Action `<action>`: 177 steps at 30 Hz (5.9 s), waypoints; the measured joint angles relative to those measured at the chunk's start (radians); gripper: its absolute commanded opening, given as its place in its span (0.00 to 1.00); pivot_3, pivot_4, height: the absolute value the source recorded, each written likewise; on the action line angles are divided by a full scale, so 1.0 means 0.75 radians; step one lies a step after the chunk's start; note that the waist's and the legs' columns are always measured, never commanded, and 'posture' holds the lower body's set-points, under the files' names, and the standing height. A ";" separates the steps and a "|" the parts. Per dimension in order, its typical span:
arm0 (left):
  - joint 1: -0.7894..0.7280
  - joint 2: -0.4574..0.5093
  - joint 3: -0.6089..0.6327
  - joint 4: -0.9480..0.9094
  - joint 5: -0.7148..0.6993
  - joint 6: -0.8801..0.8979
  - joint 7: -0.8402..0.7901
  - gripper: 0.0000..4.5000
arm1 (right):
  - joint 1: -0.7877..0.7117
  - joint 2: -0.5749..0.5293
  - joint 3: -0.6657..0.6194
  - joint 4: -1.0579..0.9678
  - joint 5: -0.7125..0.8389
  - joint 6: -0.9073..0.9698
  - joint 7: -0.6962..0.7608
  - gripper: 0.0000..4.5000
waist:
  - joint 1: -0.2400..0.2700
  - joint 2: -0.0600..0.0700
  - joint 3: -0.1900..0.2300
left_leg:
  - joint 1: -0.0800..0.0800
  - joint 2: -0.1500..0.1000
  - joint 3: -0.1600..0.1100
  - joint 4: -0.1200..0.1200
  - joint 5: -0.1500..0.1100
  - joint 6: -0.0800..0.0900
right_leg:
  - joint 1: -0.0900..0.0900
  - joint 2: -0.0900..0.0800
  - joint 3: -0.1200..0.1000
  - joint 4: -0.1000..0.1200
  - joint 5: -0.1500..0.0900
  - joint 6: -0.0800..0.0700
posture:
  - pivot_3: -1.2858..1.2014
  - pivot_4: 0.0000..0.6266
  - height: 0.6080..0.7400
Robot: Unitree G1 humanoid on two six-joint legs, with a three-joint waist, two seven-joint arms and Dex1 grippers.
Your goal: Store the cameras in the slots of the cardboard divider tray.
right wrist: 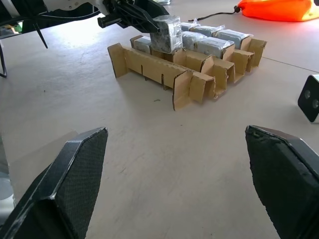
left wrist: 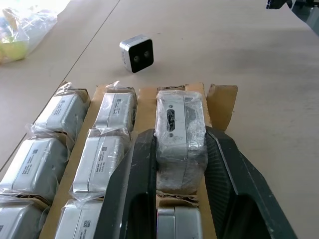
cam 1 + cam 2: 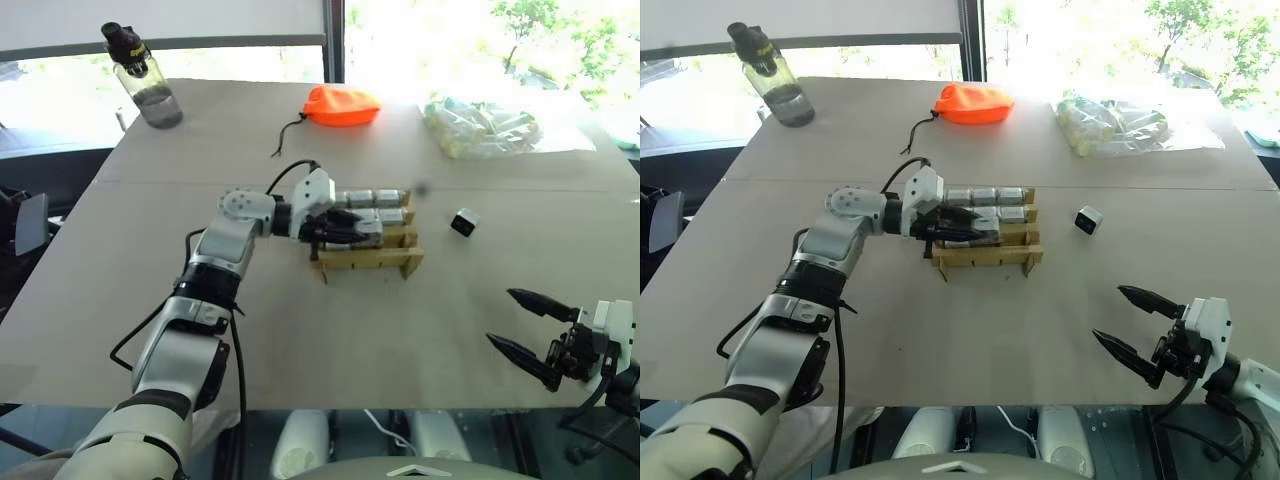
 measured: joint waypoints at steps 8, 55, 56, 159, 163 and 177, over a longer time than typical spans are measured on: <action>-0.005 0.006 -0.006 0.005 0.012 0.018 -0.003 0.17 | 0.000 0.002 -0.001 0.000 -0.002 -0.002 -0.003 0.97 | -0.001 0.000 -0.001 | 0.001 0.000 0.000 0.000 0.000 0.000 | 0.001 0.000 0.000 0.001 0.000 0.000 | 0.52 0.24 1.00; 0.300 0.304 0.270 -0.690 -0.319 0.559 0.054 0.99 | -0.565 -0.060 0.082 0.369 -0.213 0.171 -0.119 1.00 | -0.019 0.001 0.000 | 0.001 0.002 -0.001 0.001 0.000 -0.001 | 0.001 -0.001 0.003 0.001 0.000 0.000 | 0.52 0.24 1.00; 0.314 0.315 0.302 -0.737 -0.348 0.587 0.076 0.99 | -0.647 -0.060 0.092 0.444 -0.230 0.178 -0.120 1.00 | -0.015 0.002 0.001 | 0.001 0.002 -0.001 0.001 0.000 -0.001 | 0.001 -0.001 0.003 0.001 0.000 0.000 | 0.52 0.24 1.00; 0.859 0.635 0.585 -1.238 -0.658 0.689 0.332 1.00 | -1.655 0.099 0.672 1.101 -0.631 0.160 0.615 0.99 | -0.035 0.011 0.007 | -0.003 0.001 -0.001 -0.005 0.000 -0.002 | -0.003 -0.007 0.000 -0.001 0.000 0.000 | 0.52 0.24 1.00; 0.998 0.534 0.614 -1.253 -0.660 0.653 0.369 1.00 | -1.469 -0.021 0.569 0.846 -0.507 0.326 0.605 0.99 | -0.034 0.011 0.007 | -0.005 0.000 -0.001 -0.005 0.000 -0.002 | -0.004 -0.008 -0.001 -0.002 0.000 0.000 | 0.52 0.24 1.00; 1.319 0.161 0.548 -1.083 -0.353 0.189 0.633 1.00 | -0.519 -0.073 -0.007 0.521 -0.386 0.128 0.141 0.99 | -0.004 0.010 0.004 | 0.004 0.002 0.002 -0.005 -0.003 0.004 | 0.000 -0.003 0.001 0.000 0.000 -0.001 | 0.52 0.24 1.00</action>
